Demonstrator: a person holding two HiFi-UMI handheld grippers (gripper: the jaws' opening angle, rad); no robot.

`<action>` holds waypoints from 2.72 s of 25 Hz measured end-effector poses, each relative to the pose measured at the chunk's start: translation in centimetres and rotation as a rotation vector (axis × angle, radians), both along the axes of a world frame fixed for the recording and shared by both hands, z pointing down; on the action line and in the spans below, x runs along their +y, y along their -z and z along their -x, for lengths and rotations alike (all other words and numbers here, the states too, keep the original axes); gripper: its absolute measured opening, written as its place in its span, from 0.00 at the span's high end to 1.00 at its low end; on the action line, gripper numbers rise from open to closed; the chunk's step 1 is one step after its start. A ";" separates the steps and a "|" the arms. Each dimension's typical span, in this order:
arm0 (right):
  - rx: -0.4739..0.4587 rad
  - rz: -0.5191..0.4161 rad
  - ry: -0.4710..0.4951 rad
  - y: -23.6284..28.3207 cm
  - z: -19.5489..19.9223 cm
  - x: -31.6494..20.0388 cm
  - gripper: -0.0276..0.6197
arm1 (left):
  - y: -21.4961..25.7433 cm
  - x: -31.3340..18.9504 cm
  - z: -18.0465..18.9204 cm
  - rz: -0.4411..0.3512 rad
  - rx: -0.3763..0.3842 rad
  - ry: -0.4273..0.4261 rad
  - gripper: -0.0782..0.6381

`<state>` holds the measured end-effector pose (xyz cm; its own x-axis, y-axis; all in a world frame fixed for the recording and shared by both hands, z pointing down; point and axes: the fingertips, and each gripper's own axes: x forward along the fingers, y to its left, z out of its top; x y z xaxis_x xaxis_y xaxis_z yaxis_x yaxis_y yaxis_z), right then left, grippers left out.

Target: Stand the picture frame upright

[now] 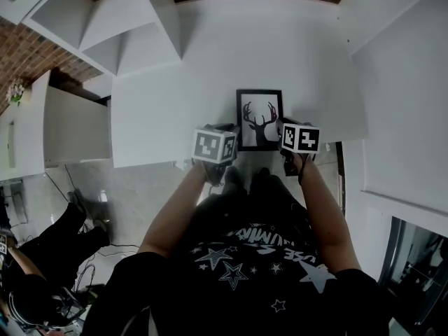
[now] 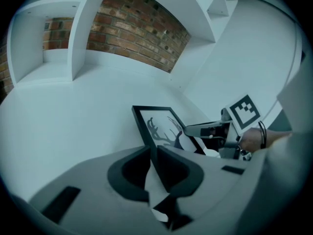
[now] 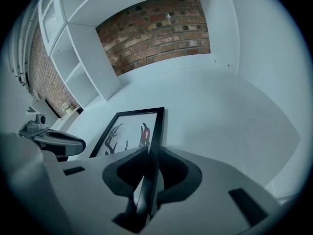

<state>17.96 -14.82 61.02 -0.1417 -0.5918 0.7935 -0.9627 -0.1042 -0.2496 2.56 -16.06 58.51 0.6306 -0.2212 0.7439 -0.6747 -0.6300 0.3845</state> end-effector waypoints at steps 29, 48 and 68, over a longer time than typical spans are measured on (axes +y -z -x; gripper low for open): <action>-0.077 -0.012 0.109 -0.3 0.9 6.4 0.83 | -3.0 7.1 -0.9 0.070 -0.147 0.150 0.68; -0.096 -0.007 0.136 -0.4 1.0 6.4 0.83 | -3.1 6.9 -0.6 0.088 -0.144 0.226 0.76; -0.096 -0.237 0.151 5.7 0.4 6.4 0.83 | 2.9 7.5 -0.9 -0.093 -0.045 0.335 0.76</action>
<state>17.55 -8.38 55.33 -0.3105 -0.7253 0.6145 -0.9335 0.1108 -0.3409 3.49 -8.55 55.62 0.4788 -0.4786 0.7360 -0.8647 -0.4021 0.3010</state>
